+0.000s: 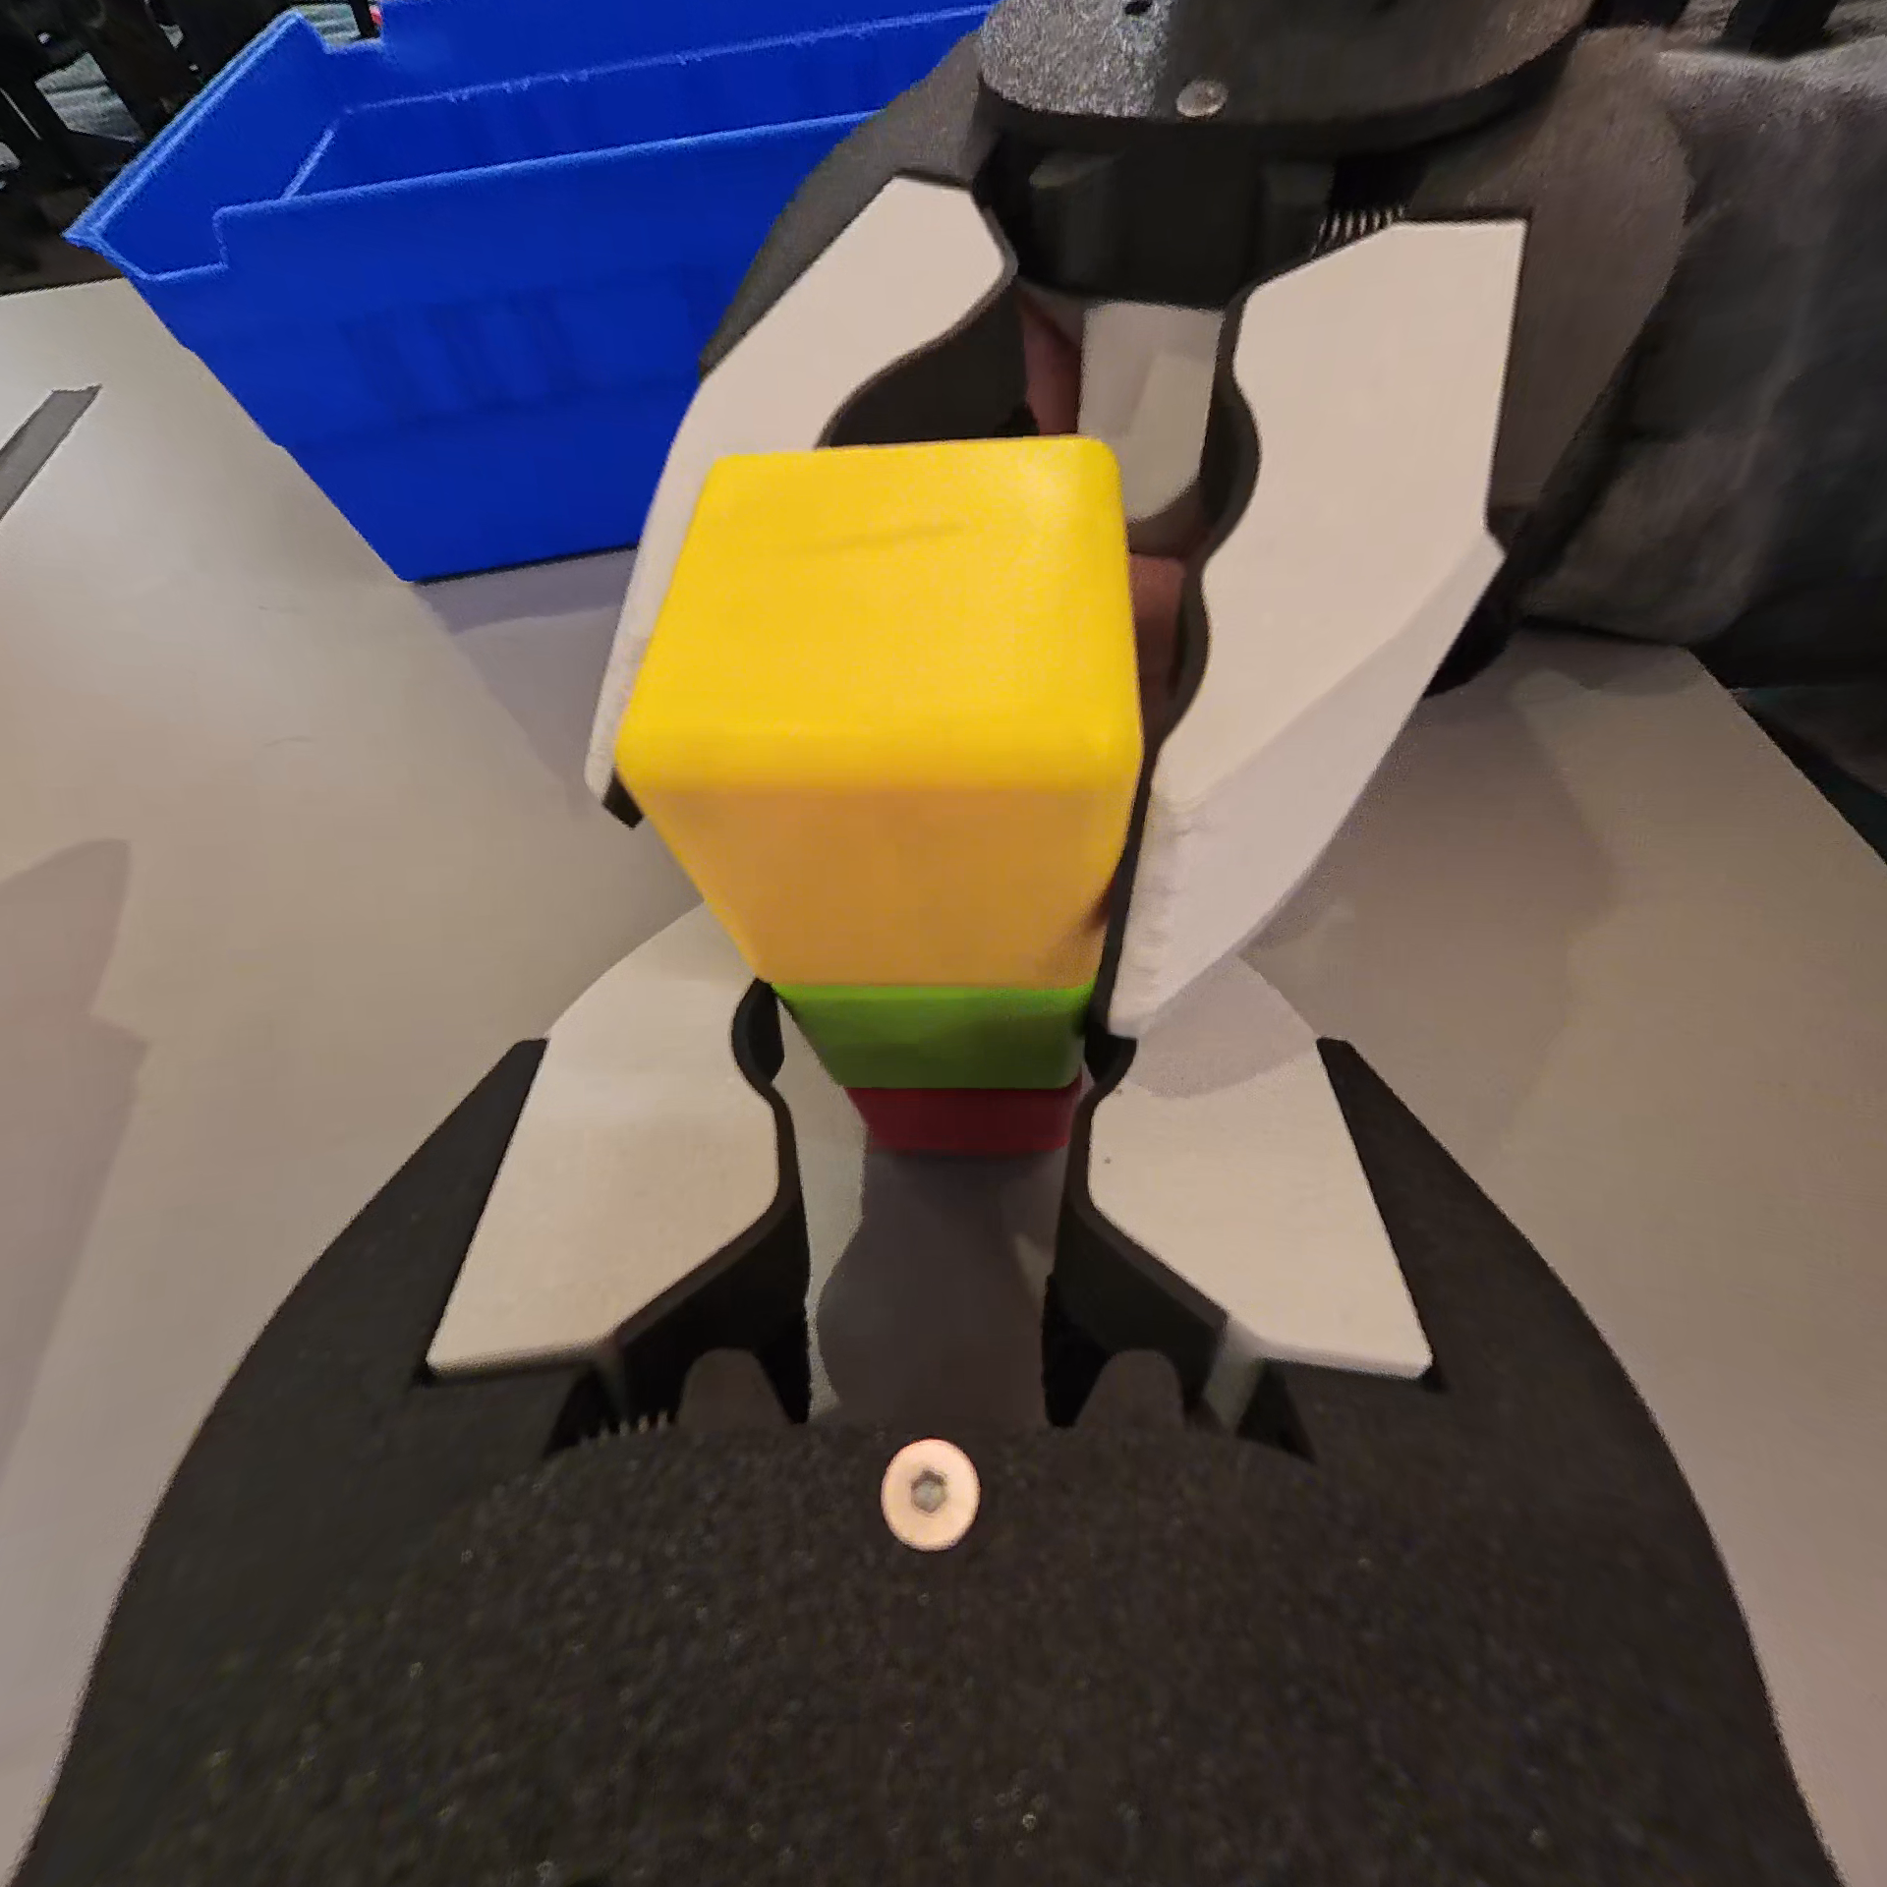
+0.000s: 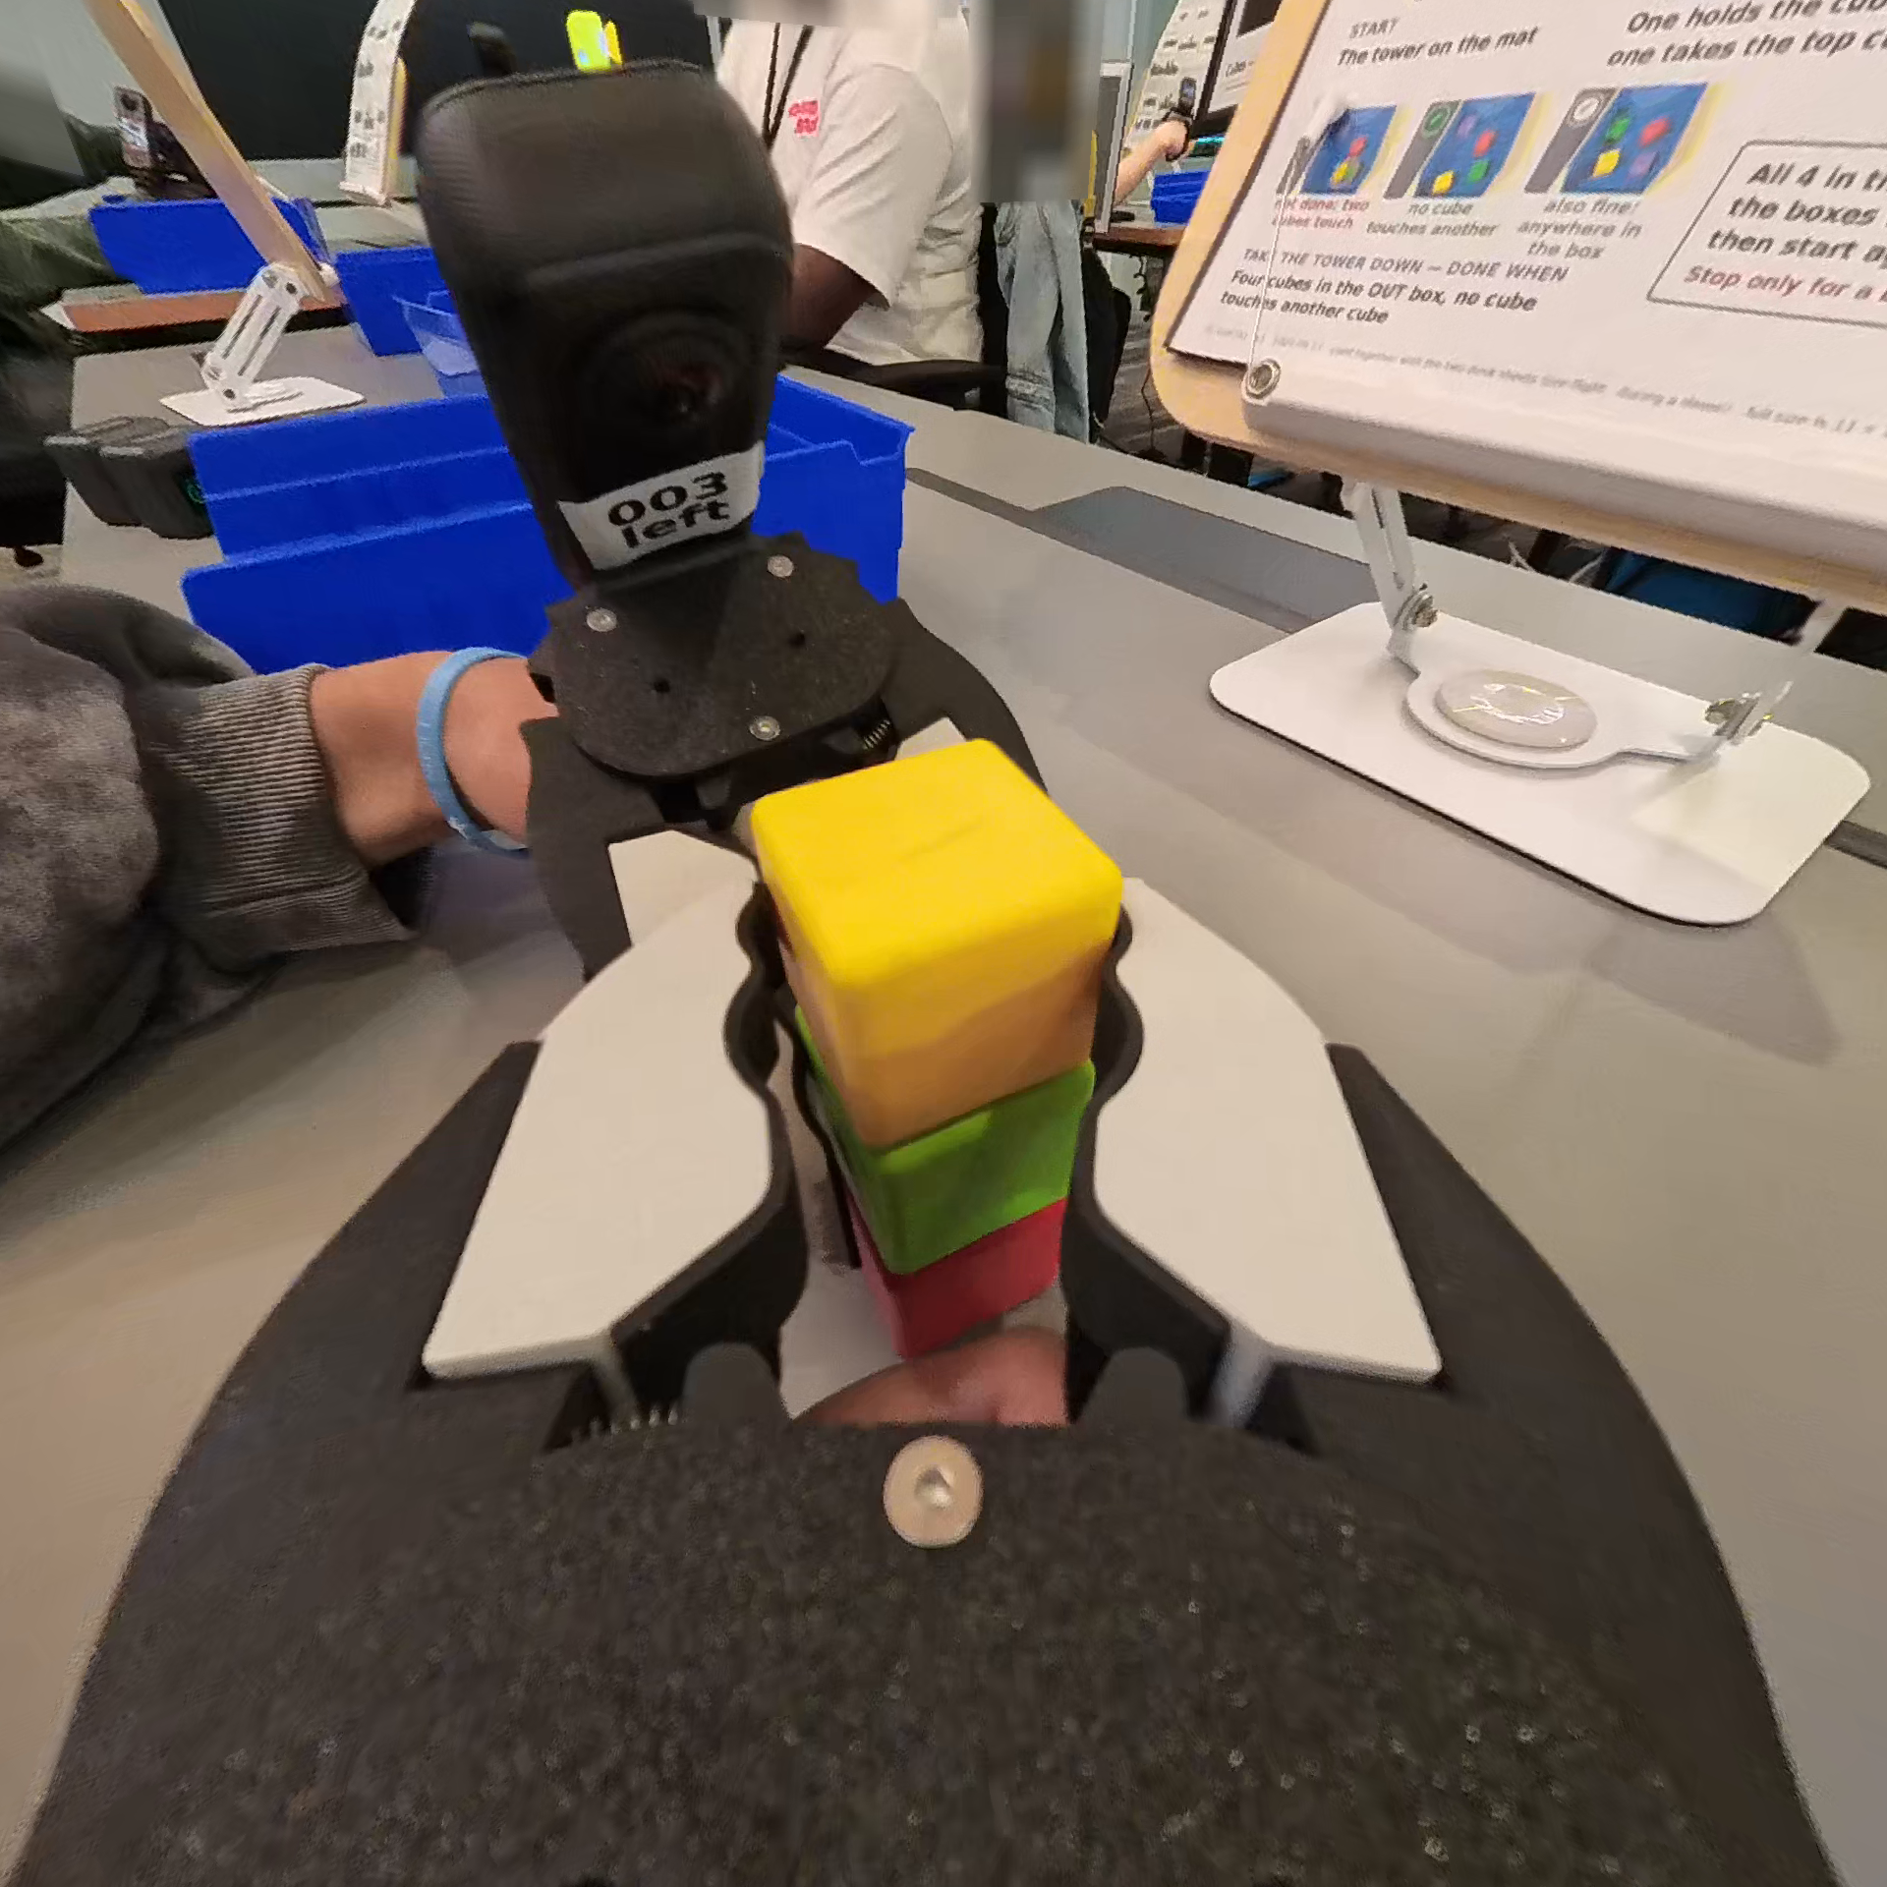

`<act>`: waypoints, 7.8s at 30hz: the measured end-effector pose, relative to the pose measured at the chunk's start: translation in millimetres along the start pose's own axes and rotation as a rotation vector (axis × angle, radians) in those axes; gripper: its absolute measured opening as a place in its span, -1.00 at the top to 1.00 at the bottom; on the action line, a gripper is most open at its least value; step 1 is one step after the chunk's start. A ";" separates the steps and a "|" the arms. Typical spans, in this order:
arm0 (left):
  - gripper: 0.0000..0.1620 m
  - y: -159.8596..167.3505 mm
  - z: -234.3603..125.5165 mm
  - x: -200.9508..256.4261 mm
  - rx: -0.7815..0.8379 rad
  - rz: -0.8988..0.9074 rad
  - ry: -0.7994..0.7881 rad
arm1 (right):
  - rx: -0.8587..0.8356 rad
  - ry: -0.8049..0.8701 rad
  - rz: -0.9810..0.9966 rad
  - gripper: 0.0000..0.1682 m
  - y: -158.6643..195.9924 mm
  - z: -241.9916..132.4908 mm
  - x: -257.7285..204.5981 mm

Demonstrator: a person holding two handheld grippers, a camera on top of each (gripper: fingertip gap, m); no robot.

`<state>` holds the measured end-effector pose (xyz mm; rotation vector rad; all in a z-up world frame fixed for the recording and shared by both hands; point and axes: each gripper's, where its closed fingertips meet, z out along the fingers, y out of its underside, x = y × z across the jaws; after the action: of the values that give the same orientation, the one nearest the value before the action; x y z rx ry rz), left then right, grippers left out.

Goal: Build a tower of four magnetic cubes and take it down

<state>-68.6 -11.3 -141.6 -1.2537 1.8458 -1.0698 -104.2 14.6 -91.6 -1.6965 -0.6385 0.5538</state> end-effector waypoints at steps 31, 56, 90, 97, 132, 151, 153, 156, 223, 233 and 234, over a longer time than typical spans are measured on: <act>0.31 -2.7 -9.7 -2.0 0.004 -0.009 -0.012 | -0.961 0.390 -0.116 0.31 37.8 -210.1 209.6; 0.07 -2.3 -23.3 -2.0 0.045 -0.133 0.026 | -0.840 0.462 -0.177 0.24 37.1 -208.6 209.2; 0.33 58.6 -11.3 14.1 -0.321 -0.051 0.076 | -0.040 -0.116 -0.115 0.15 19.0 -31.5 -21.4; 0.33 60.0 -14.9 13.8 -0.318 -0.058 0.085 | -0.110 -0.283 -0.075 0.20 29.7 -2.0 -9.3; 0.34 59.2 -13.8 11.1 -0.316 -0.040 0.060 | 0.126 -0.080 -0.028 0.45 -78.5 -55.8 0.7; 0.33 59.8 -13.8 9.2 -0.318 -0.063 0.048 | -0.797 0.818 0.234 0.45 52.0 -312.8 189.6; 0.33 59.8 -13.6 9.2 -0.318 -0.065 0.049 | -0.859 0.804 0.238 0.44 72.1 -305.3 196.9; 0.33 59.7 -13.5 9.3 -0.318 -0.066 0.049 | -0.964 0.809 0.242 0.45 101.2 -297.8 211.0; 0.28 -20.2 -162.8 207.7 0.588 -0.469 -0.579 | -0.781 -0.043 -0.551 0.39 11.1 -11.2 -22.8; 0.18 -19.4 -153.3 210.8 0.528 -0.424 -0.598 | -0.500 0.654 -0.348 0.39 -71.8 -269.5 64.3; 0.18 -20.2 -151.7 211.7 0.534 -0.435 -0.583 | -0.499 0.677 -0.265 0.39 -63.1 -287.2 77.4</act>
<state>-259.0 -175.1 -70.0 -1.4546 0.8014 -1.1535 136.0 -128.9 27.4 -2.0589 -0.5059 -0.4024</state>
